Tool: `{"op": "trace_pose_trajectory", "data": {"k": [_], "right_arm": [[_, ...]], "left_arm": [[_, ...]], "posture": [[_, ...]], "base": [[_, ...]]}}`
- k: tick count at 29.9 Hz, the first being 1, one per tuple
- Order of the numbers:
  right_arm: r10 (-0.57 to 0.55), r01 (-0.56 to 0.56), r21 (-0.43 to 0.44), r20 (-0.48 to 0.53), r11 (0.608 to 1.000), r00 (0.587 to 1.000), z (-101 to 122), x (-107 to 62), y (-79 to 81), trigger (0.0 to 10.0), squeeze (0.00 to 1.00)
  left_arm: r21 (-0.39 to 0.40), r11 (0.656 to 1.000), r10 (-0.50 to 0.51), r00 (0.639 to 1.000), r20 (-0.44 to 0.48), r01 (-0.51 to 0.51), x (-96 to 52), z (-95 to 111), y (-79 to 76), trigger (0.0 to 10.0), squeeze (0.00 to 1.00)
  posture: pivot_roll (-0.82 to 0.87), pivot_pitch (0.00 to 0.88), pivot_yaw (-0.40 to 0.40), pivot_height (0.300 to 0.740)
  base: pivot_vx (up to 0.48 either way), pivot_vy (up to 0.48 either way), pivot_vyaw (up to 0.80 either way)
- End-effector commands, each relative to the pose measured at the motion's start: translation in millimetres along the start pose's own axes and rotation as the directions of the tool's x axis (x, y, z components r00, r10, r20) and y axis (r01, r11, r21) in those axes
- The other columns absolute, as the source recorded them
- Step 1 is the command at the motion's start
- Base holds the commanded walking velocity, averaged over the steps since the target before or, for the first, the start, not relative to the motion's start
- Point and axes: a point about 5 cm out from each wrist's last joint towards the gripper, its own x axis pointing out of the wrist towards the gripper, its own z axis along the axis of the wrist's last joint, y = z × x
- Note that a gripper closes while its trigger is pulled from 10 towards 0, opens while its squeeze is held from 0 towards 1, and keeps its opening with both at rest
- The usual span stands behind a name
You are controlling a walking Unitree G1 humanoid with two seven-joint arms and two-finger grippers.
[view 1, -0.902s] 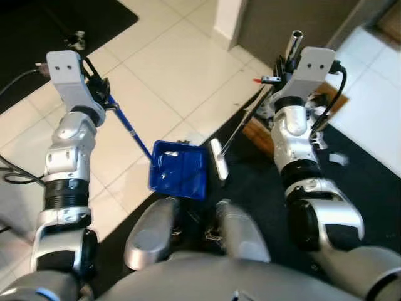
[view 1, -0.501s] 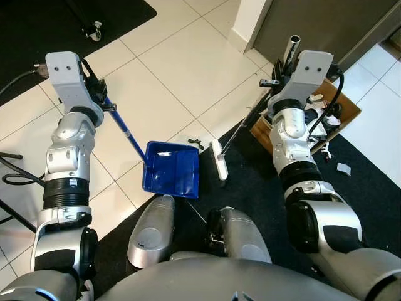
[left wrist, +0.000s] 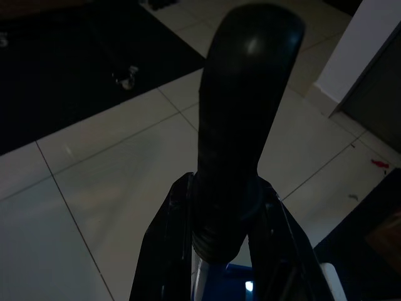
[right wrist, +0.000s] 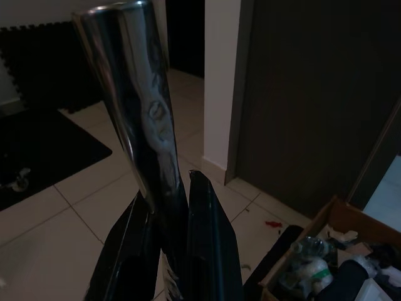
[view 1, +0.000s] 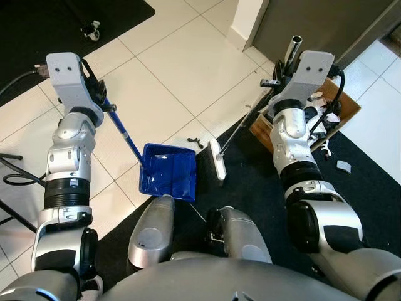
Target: Sweep floor
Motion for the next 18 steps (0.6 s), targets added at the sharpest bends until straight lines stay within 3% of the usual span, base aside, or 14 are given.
{"op": "trace_pose_trajectory", "data": {"k": [1,18], "right_arm": [[-0.014,0.014,0.008,0.036,1.0,0.999,5.7,2.0,-1.7,10.0,0.0],[-0.018,0.018,0.008,0.036,1.0,0.999,5.2,1.3,-2.7,10.0,0.0]], "left_arm": [[0.024,1.0,0.002,0.999,0.036,-0.003,1.7,8.2,2.0,10.0,0.0],[0.03,1.0,0.0,0.999,0.037,-0.001,2.3,8.4,2.0,10.0,0.0]], "posture": [[0.25,0.0,-0.024,0.74],[0.25,0.0,-0.022,0.74]], "base": [[0.48,0.0,0.0],[0.467,0.0,0.0]]}}
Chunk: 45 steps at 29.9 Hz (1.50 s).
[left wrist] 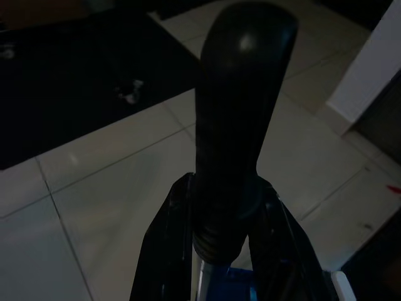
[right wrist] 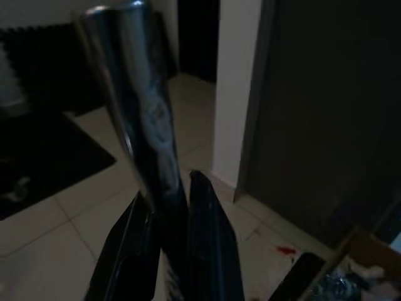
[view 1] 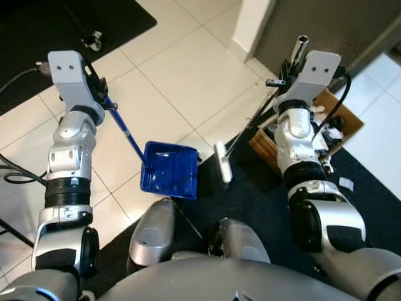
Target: Sweep floor
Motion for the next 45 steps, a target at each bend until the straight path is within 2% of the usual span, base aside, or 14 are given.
{"op": "trace_pose_trajectory", "data": {"k": [1,11,17,24,26,31,34,39,45], "right_arm": [[-0.027,0.027,0.007,0.035,1.0,0.999,5,1.3,-7.8,10.0,0.0],[-0.024,0.024,0.005,0.033,1.0,0.999,5,1.6,-7.2,10.0,0.0],[-0.022,0.022,-0.002,0.031,1.0,0.999,4,1.2,-6.7,10.0,0.0],[-0.017,0.018,-0.056,0.002,0.998,1.0,3,6.8,-8.1,10.0,0.0],[-0.012,0.011,-0.068,-0.012,0.998,1.0,1,7.8,-8.7,10.0,0.0],[0.023,-0.022,-0.043,0.008,0.999,1.0,5,11.4,-3.9,10.0,0.0],[0.027,-0.027,-0.029,0.01,0.999,1.0,7,13.7,-1.3,10.0,0.0],[0.024,-0.024,-0.044,0.001,0.999,1.0,6,15.0,0.1,10.0,0.0],[-0.002,0.0,-0.058,-0.029,0.998,1.0,-2,11.3,1.0,10.0,0.0]], "left_arm": [[0.011,1.0,-0.012,0.999,0.035,0.012,1.7,7,-1.0,10.0,0.0],[0.02,1.0,-0.016,0.999,0.035,0.015,1.7,8,-0.7,10.0,0.0],[0.032,0.999,-0.015,0.999,0.044,0.014,0.4,10,7.9,10.0,0.0],[0.066,0.998,-0.021,1.0,0.003,0.021,0.9,7,29.6,10.0,0.0],[0.087,0.996,0.004,1.0,-0.008,-0.003,-0.5,5,40.1,10.0,0.0],[0.085,0.995,0.054,0.998,0.008,-0.055,-1.9,5,60.8,10.0,0.0],[0.059,0.997,0.041,0.999,0.021,-0.042,1.1,4,61.3,10.0,0.0],[0.078,0.996,0.037,0.999,0.033,-0.04,5.8,3,57.5,10.0,0.0],[0.056,0.998,0.017,0.998,0.057,-0.021,19.7,6,39.6,10.0,0.0]], "posture": [[0.25,0.0,-0.022,0.74],[0.25,0.0,-0.022,0.74],[0.25,0.0,-0.021,0.74],[0.25,0.0,-0.022,0.74],[0.26,0.0,-0.027,0.74],[0.28,0.0,-0.052,0.74],[0.28,0.0,-0.059,0.74],[0.28,0.018,-0.071,0.74],[0.29,0.064,-0.068,0.74]], "base": [[0.412,0.0,0.0],[0.041,0.0,0.0],[0.0,0.0,0.0],[0.0,0.0,0.0],[0.0,0.0,0.0],[0.0,0.0,0.0],[0.0,0.0,0.0],[0.0,0.0,0.0],[0.0,0.0,0.0]]}}
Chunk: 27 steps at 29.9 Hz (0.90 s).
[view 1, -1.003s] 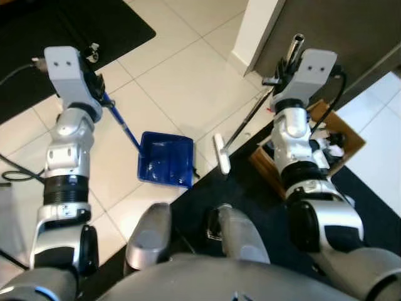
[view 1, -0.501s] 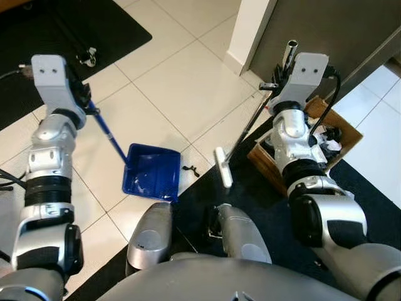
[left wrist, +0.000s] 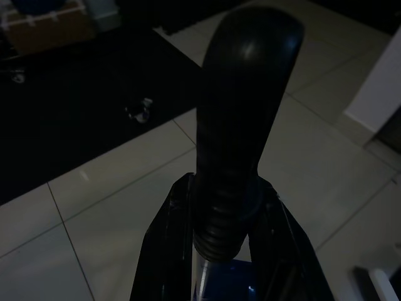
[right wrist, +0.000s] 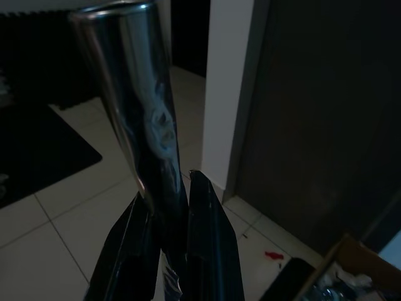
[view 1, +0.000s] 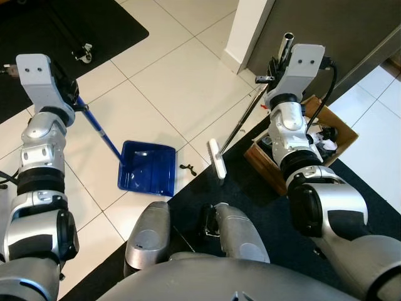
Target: Sweep floor
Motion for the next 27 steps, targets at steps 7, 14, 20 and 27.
{"op": "trace_pose_trajectory", "data": {"k": [7,14,20,27], "right_arm": [[0.0,0.0,0.0,0.025,1.0,1.0,1,-0.5,7.6,10.0,0.0],[-0.001,0.001,0.015,0.028,1.0,1.0,3,1.0,12.2,10.0,0.0],[-0.011,0.01,0.018,0.036,1.0,0.999,3,0.5,11.3,10.0,0.0],[-0.035,0.034,0.031,0.052,0.999,0.998,4,0.1,10.8,10.0,0.0]], "left_arm": [[0.046,0.999,0.003,0.999,0.042,-0.004,5.8,8,-7.4,10.0,0.0],[0.078,0.996,0.045,0.998,0.047,-0.048,5.1,6,5.8,10.0,0.0],[0.089,0.994,0.051,0.997,0.055,-0.056,6.3,8,5.4,10.0,0.0],[0.087,0.996,0.016,0.998,0.067,-0.022,7.5,9,-3.8,10.0,0.0]], "posture": [[0.29,0.104,-0.057,0.74],[0.3,0.146,-0.058,0.74],[0.29,0.189,-0.056,0.74],[0.3,0.217,-0.038,0.74]], "base": [[0.0,0.0,0.0],[0.0,0.0,0.0],[0.0,0.0,0.0],[0.0,0.0,0.0]]}}
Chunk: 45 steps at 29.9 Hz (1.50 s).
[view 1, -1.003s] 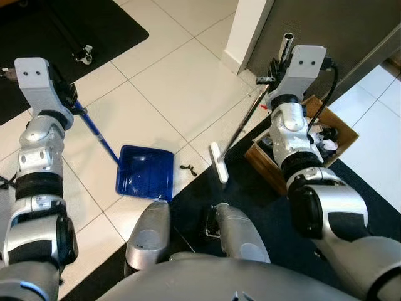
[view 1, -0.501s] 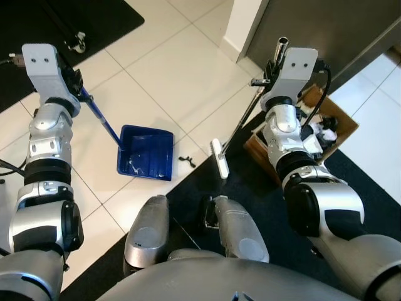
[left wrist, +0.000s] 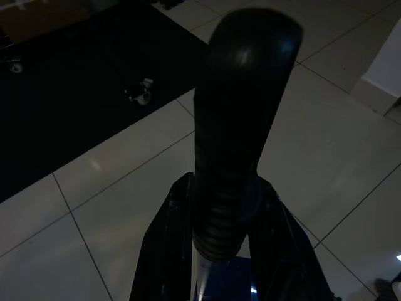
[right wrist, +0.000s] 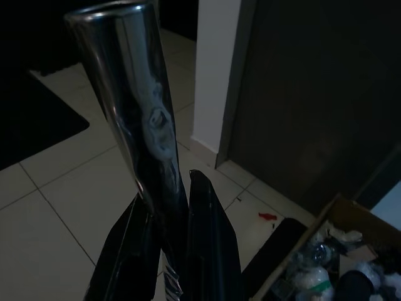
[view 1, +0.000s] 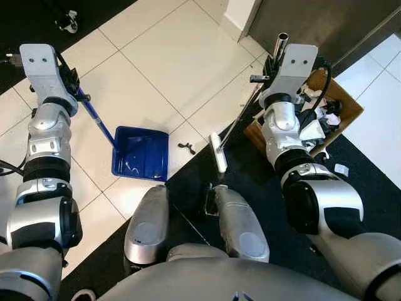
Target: Sweep floor
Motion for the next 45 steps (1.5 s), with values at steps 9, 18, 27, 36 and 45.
{"op": "trace_pose_trajectory", "data": {"k": [9,18,27,36,45], "right_arm": [[-0.016,0.017,0.042,-0.025,0.999,1.0,-7,-4.8,10.4,10.0,0.0],[0.078,-0.062,0.188,-0.079,0.98,0.994,-20,-20.7,47.4,10.0,0.0],[0.145,-0.121,0.29,-0.064,0.949,0.987,-15,-27.2,78.6,10.0,0.0],[0.133,-0.091,0.501,-0.049,0.861,0.99,2,-18.7,88.4,10.0,0.0],[-0.007,-0.037,0.291,0.148,0.956,0.989,37,8.0,16.0,10.0,0.0]], "left_arm": [[0.051,0.995,-0.08,0.997,-0.007,0.081,-2.9,-6,-16.9,10.0,0.0],[0.025,0.99,-0.138,0.99,-0.012,0.138,-11.9,-17,-35.8,10.0,0.0],[0.007,0.989,-0.147,0.989,-0.025,0.147,-12.9,-21,-43.8,10.0,0.0],[-0.003,0.991,-0.137,0.99,-0.024,0.137,-9.5,-19,-45.9,10.0,0.0],[-0.035,0.991,-0.13,0.991,0.02,0.13,-7.6,-11,-46.0,10.0,0.0]], "posture": [[0.31,0.238,-0.019,0.74],[0.3,0.237,-0.025,0.74],[0.28,0.231,-0.041,0.74],[0.26,0.22,-0.048,0.74],[0.24,0.181,-0.068,0.74]], "base": [[0.0,0.0,0.0],[0.0,0.0,0.0],[0.0,0.0,0.0],[0.0,0.0,0.0],[0.0,0.0,0.0]]}}
